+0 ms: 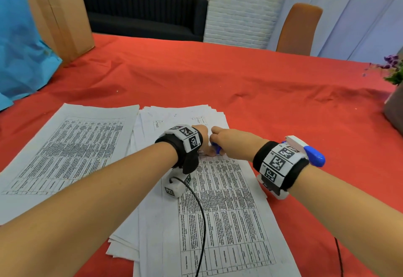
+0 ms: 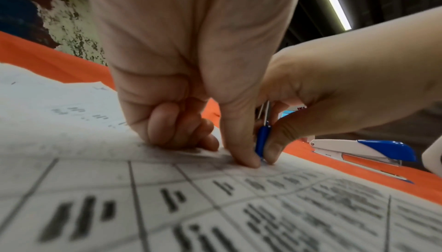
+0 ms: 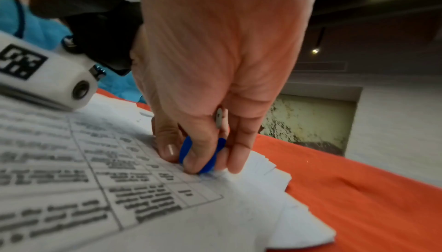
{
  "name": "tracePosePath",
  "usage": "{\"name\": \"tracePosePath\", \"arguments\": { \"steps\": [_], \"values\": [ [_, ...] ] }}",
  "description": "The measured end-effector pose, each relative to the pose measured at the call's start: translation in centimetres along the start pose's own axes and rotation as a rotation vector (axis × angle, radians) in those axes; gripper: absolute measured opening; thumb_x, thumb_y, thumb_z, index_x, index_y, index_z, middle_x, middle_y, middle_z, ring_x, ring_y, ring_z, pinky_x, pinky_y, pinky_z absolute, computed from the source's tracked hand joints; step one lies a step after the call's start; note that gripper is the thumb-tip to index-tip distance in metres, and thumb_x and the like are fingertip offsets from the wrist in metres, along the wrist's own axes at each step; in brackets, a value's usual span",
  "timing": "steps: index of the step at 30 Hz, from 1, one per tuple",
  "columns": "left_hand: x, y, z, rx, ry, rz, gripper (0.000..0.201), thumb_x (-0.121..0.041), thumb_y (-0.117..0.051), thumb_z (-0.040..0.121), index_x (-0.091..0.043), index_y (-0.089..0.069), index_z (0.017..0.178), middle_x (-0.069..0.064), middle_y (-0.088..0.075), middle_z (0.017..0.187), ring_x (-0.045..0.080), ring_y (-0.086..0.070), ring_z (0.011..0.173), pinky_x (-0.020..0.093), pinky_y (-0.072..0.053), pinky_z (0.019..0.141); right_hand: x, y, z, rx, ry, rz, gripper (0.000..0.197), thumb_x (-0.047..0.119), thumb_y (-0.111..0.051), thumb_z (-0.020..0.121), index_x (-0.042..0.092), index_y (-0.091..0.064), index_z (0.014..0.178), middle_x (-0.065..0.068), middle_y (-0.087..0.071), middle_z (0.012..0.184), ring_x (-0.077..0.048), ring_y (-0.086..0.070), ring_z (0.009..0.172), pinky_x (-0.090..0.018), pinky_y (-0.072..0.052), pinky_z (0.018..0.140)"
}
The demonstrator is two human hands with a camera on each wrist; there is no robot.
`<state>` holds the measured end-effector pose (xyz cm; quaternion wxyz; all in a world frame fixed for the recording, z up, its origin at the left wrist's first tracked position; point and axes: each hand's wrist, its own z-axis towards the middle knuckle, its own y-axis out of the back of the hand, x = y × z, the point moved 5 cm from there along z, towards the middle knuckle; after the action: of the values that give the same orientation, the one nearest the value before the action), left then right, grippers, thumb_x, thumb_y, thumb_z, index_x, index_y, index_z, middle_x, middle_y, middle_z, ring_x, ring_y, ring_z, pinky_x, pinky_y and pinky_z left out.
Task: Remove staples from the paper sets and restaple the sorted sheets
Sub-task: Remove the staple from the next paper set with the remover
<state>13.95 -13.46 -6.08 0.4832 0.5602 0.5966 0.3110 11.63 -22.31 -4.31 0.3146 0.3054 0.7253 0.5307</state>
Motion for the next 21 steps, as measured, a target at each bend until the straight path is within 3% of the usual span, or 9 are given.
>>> {"name": "tracePosePath", "arguments": {
  "steps": [4, 8, 10, 13, 17, 21],
  "values": [
    [-0.4, 0.3, 0.0, 0.006, -0.061, 0.113, 0.044, -0.049, -0.066, 0.082, -0.010, -0.050, 0.094, 0.003, -0.051, 0.075, 0.022, -0.051, 0.077, 0.024, -0.037, 0.052, -2.4, -0.5, 0.1, 0.008, -0.052, 0.343, 0.027, 0.015, -0.063, 0.089, 0.016, -0.058, 0.116, 0.003, -0.044, 0.105, -0.018, -0.049, 0.094, -0.027, -0.037, 0.079],
    [-0.7, 0.3, 0.2, 0.005, -0.094, 0.183, 0.043, -0.049, -0.063, 0.084, -0.009, -0.052, 0.090, 0.000, -0.045, 0.062, 0.022, -0.050, 0.075, 0.025, -0.035, 0.051, -3.8, -0.9, 0.0, 0.039, -0.062, 0.473, 0.030, 0.022, -0.063, 0.090, 0.021, -0.058, 0.119, 0.003, -0.051, 0.113, -0.015, -0.050, 0.102, -0.030, -0.039, 0.090],
    [-0.9, 0.0, 0.4, -0.002, -0.100, 0.226, 0.042, -0.049, -0.061, 0.086, -0.008, -0.051, 0.087, 0.001, -0.042, 0.062, 0.022, -0.050, 0.076, 0.027, -0.039, 0.061, -4.5, -1.2, 0.0, 0.050, -0.101, 0.587, 0.026, 0.021, -0.062, 0.092, 0.020, -0.059, 0.117, 0.004, -0.057, 0.108, -0.014, -0.056, 0.096, -0.032, -0.044, 0.092],
    [-0.9, -0.1, 0.5, -0.015, -0.107, 0.263, 0.045, -0.052, -0.060, 0.085, -0.009, -0.048, 0.078, 0.001, -0.042, 0.062, 0.023, -0.052, 0.076, 0.029, -0.040, 0.068, -5.3, -2.2, -0.1, 0.069, -0.139, 0.915, 0.021, 0.010, -0.058, 0.094, 0.012, -0.059, 0.115, -0.003, -0.063, 0.098, -0.012, -0.063, 0.079, -0.027, -0.054, 0.084],
    [-0.5, -0.1, 0.7, -0.006, -0.089, 0.264, 0.049, -0.053, -0.060, 0.084, -0.010, -0.047, 0.066, 0.000, -0.045, 0.057, 0.017, -0.046, 0.053, 0.025, -0.037, 0.055, -5.6, -3.1, 0.0, 0.066, -0.164, 1.164, 0.018, 0.004, -0.055, 0.095, 0.008, -0.058, 0.112, -0.007, -0.060, 0.093, -0.011, -0.060, 0.072, -0.018, -0.054, 0.075],
    [-0.6, -0.3, 0.7, -0.006, -0.090, 0.247, 0.046, -0.052, -0.059, 0.085, -0.009, -0.048, 0.074, 0.000, -0.043, 0.061, 0.021, -0.051, 0.069, 0.026, -0.036, 0.054, -5.7, -3.7, -0.1, 0.054, -0.180, 1.351, 0.014, 0.002, -0.050, 0.096, 0.006, -0.057, 0.107, -0.006, -0.058, 0.087, -0.011, -0.057, 0.068, -0.017, -0.052, 0.071]
  ]
}}
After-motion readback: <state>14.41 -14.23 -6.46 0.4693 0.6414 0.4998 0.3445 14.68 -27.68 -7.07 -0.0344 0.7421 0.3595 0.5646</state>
